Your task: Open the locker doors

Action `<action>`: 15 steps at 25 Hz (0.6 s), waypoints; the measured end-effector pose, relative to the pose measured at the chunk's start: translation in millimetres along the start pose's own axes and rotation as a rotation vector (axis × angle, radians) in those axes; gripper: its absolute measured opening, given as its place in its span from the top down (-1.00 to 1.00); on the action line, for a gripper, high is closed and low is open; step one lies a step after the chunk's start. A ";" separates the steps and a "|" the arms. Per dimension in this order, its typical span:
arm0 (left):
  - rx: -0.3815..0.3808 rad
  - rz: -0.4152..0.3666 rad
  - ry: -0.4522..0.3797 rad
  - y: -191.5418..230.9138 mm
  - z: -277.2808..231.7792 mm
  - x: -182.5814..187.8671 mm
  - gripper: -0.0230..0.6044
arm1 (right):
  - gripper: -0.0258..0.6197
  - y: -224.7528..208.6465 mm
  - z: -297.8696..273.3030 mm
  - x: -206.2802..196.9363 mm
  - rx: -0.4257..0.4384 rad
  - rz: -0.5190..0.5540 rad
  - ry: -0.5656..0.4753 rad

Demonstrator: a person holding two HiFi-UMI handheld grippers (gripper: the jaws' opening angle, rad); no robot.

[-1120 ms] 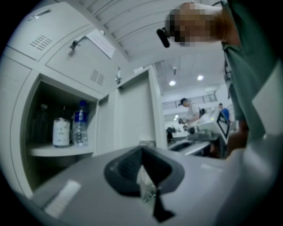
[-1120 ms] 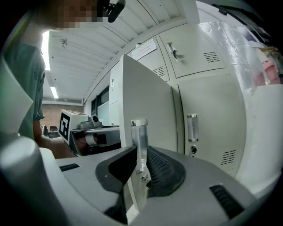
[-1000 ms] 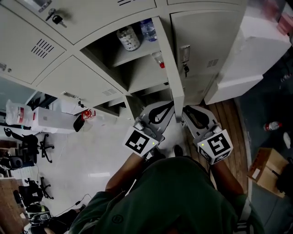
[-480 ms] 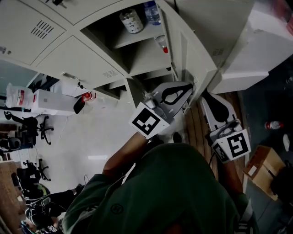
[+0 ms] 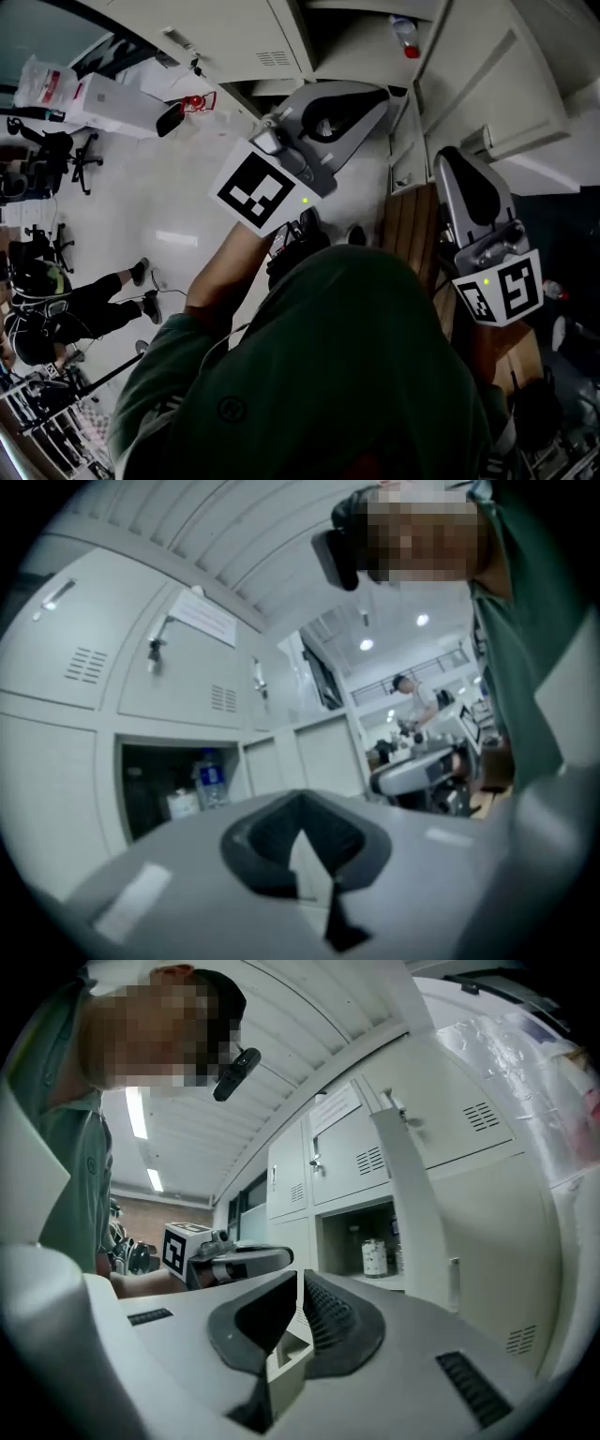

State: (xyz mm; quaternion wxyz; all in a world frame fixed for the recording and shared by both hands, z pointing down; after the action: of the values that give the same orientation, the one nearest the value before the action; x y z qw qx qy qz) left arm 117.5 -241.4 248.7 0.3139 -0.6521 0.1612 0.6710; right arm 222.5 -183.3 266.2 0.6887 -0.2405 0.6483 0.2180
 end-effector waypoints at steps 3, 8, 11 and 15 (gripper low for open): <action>0.090 -0.029 0.012 25.7 27.9 4.7 0.96 | 0.85 10.5 -25.4 0.7 0.086 0.002 0.012; 0.219 -0.075 0.025 61.3 75.9 16.4 0.96 | 0.86 26.4 -58.0 3.8 0.177 0.014 0.027; 0.293 -0.104 0.036 78.3 104.0 23.1 0.96 | 0.87 30.5 -73.6 7.0 0.216 0.021 0.030; 0.360 -0.145 0.058 93.5 139.4 29.2 0.96 | 0.88 32.9 -90.4 10.9 0.241 0.028 0.027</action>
State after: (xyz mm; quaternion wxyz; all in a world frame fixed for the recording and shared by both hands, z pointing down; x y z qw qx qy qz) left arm -48.1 -218.3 215.8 0.4679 -0.6144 0.2402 0.5880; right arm 131.8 -212.9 249.7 0.7006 -0.1499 0.6824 0.1446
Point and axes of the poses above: the fingertips, and each gripper's own axes: z backward along the fingers, y to its left, x out of its top, the point moved 3 cm from there along z, backward along the fingers, and after that the axes turned 12 degrees about x, right-handed, at the moved point
